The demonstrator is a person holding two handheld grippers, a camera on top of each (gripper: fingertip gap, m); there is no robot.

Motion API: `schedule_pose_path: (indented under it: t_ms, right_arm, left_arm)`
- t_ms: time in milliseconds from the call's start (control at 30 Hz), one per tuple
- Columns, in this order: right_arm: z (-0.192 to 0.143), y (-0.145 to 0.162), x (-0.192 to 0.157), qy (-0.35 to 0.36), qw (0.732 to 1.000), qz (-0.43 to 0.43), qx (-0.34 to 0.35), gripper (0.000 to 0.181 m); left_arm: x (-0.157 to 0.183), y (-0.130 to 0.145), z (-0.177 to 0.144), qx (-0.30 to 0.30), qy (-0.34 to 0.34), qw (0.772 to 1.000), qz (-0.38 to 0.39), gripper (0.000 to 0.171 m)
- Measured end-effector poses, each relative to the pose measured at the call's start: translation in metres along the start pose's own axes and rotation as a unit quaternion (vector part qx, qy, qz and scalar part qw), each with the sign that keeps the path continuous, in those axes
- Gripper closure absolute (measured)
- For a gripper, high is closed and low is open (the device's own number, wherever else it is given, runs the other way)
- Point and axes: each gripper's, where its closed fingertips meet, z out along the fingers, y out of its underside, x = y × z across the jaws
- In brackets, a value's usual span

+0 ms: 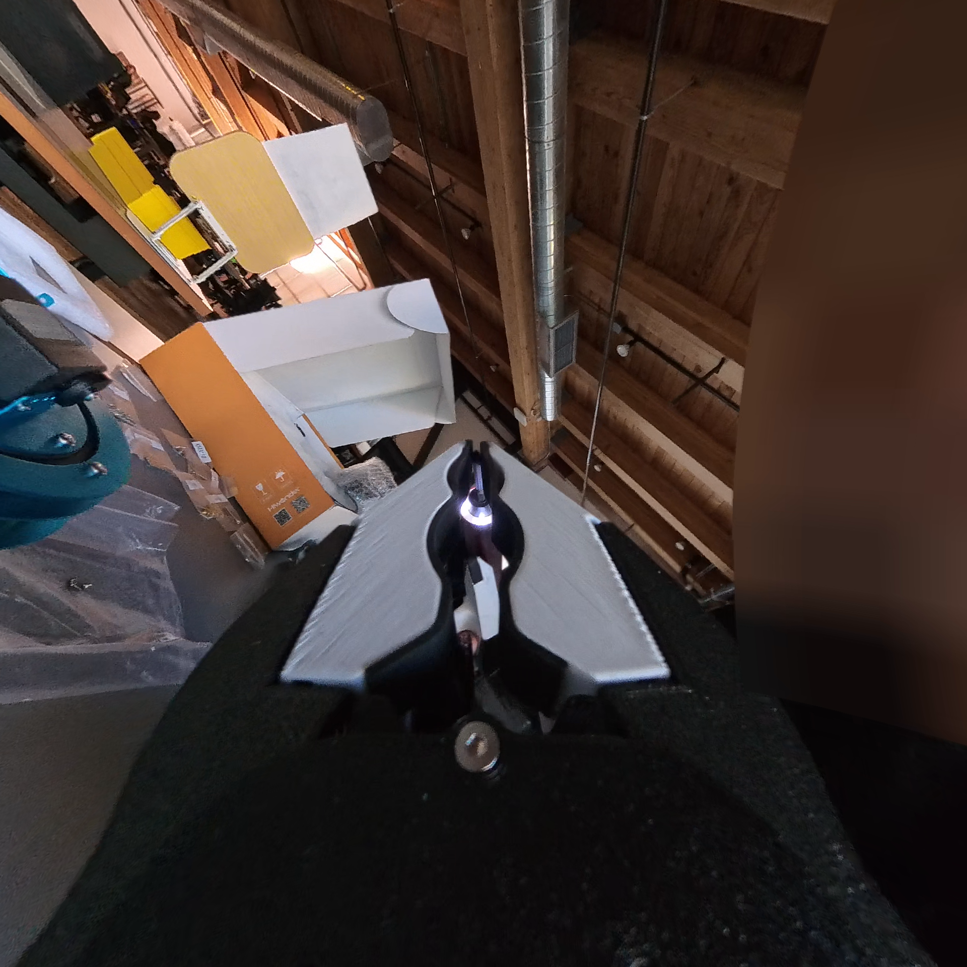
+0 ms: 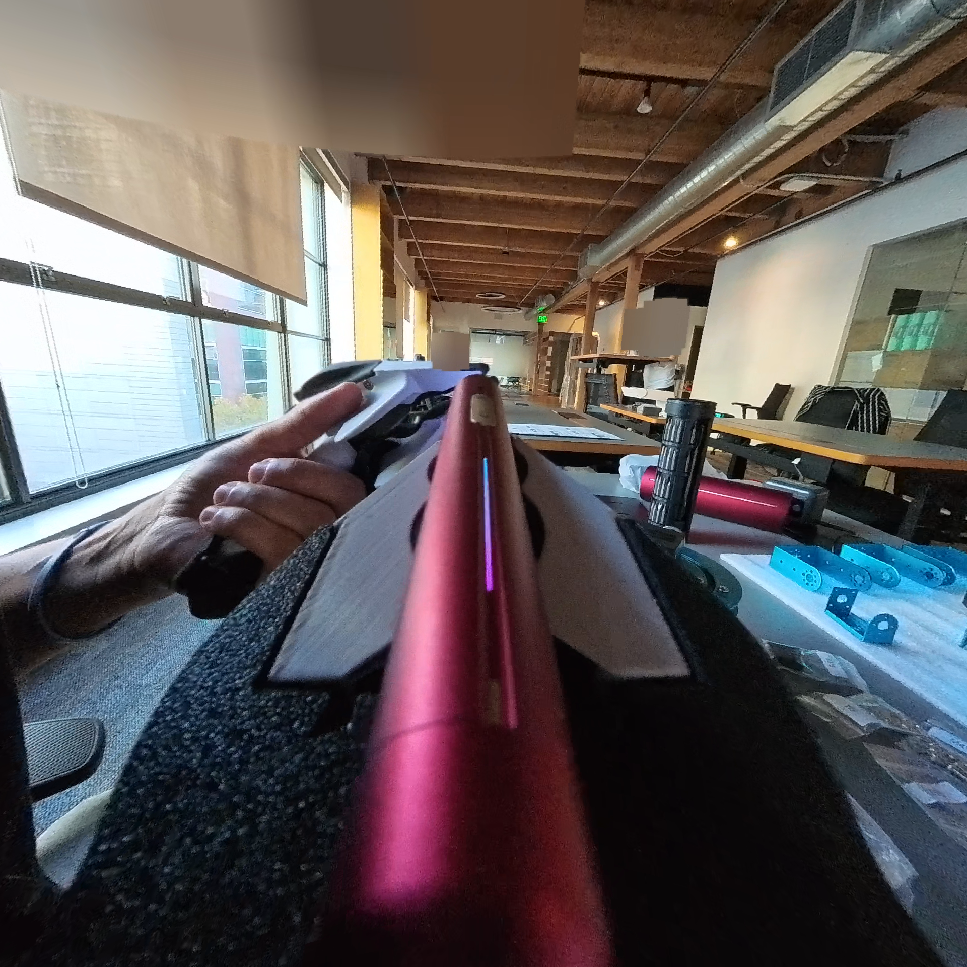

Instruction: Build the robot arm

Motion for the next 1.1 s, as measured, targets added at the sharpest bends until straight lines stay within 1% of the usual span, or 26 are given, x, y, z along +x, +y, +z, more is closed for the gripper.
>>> schedule_pose_path:
  t_ms: [33, 67, 133, 300, 333, 367, 467, 633, 800, 1100]
  right_arm:
    - [0.0, 0.0, 0.0, -0.002, 1.0, 0.002, 0.0, 0.022]
    - [0.0, 0.001, 0.0, -0.002, 1.0, 0.002, 0.0, 0.026]
    - [-0.001, -0.001, 0.001, 0.0, 1.0, 0.006, 0.006, 0.022]
    - [-0.002, -0.001, 0.003, -0.002, 1.0, 0.015, 0.009, 0.019]
    - [-0.002, -0.002, 0.003, -0.002, 1.0, 0.016, 0.011, 0.087]
    - [-0.002, -0.002, 0.003, -0.002, 1.0, 0.017, 0.011, 0.161]
    - [-0.002, -0.005, 0.002, -0.006, 1.0, 0.02, 0.017, 0.161]
    - [-0.002, -0.014, -0.003, -0.015, 0.999, 0.022, 0.027, 0.161]
    - [0.0, -0.02, -0.006, -0.022, 0.999, 0.016, 0.029, 0.161]
    - [0.0, -0.014, -0.002, -0.024, 0.999, 0.026, 0.026, 0.161]
  left_arm:
    - [0.0, -0.002, -0.001, 0.005, 0.005, 1.0, -0.01, 0.17]
    - [-0.001, -0.007, -0.004, 0.016, 0.01, 1.0, -0.024, 0.171]
    - [-0.005, -0.017, -0.011, 0.039, 0.01, 0.998, -0.04, 0.171]
    - [-0.017, -0.028, -0.023, 0.055, -0.018, 0.998, -0.026, 0.171]
    - [-0.017, -0.028, -0.024, 0.054, -0.018, 0.998, -0.027, 0.171]
    - [-0.016, -0.028, -0.025, 0.053, -0.016, 0.998, -0.028, 0.171]
    - [-0.015, -0.027, -0.027, 0.048, -0.015, 0.998, -0.023, 0.171]
    - [-0.011, -0.028, -0.031, 0.049, -0.018, 0.999, -0.011, 0.165]
    - [-0.008, -0.023, -0.03, 0.037, -0.028, 0.999, 0.005, 0.163]
    - [-0.008, -0.018, -0.022, 0.019, -0.039, 0.999, 0.032, 0.161]
